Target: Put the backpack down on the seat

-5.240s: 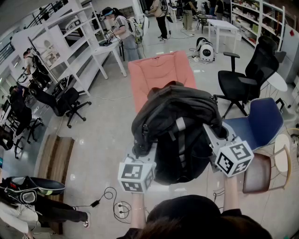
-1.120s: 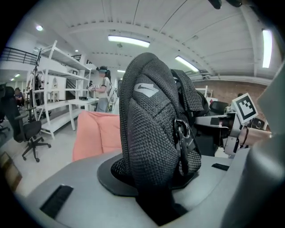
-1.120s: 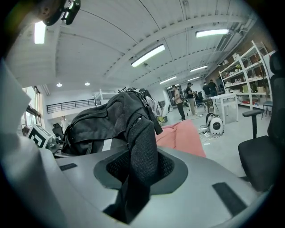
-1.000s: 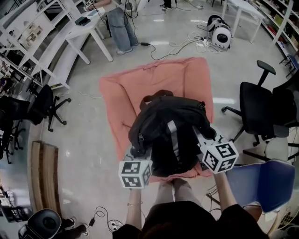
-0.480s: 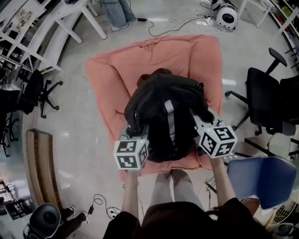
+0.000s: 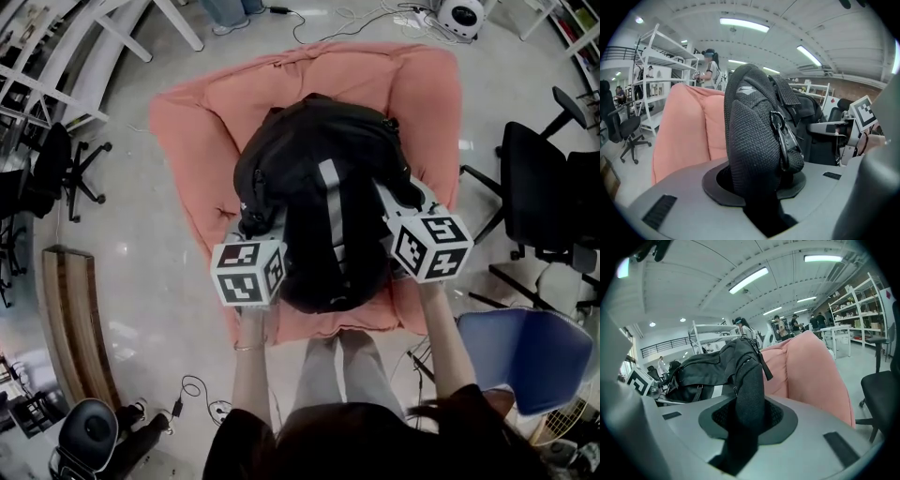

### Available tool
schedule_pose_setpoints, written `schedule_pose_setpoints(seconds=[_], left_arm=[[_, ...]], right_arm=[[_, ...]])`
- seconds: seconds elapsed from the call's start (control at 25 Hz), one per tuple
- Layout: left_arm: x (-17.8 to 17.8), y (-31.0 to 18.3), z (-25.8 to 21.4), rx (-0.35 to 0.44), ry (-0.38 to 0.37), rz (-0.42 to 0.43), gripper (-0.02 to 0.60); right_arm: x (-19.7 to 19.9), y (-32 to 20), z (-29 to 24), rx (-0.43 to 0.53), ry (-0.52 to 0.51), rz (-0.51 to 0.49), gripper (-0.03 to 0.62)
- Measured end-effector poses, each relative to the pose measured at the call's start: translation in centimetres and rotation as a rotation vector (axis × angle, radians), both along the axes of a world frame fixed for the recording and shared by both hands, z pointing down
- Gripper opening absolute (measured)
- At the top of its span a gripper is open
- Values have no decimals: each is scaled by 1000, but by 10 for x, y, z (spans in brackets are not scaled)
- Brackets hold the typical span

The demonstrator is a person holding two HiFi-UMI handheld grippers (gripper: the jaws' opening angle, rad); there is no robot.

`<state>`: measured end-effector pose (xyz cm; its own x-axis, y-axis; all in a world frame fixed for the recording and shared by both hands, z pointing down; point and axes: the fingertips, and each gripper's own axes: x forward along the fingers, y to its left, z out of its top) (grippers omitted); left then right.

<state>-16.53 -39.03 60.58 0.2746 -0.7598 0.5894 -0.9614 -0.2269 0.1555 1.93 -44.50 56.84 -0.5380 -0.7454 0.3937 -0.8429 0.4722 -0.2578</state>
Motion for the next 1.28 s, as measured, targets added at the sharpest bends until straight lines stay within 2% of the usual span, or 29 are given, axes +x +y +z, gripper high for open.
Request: schedule_pose_setpoints(seconds=[0.64,1.28], left_arm=[[-21,-64,30,-26,-19,-17,156],[-34,-71,38,-48,-50,-49,223]], right_arm=[[-17,-72,33,-39,33,9,98],[-20,-81,37,-74,7,40,165]])
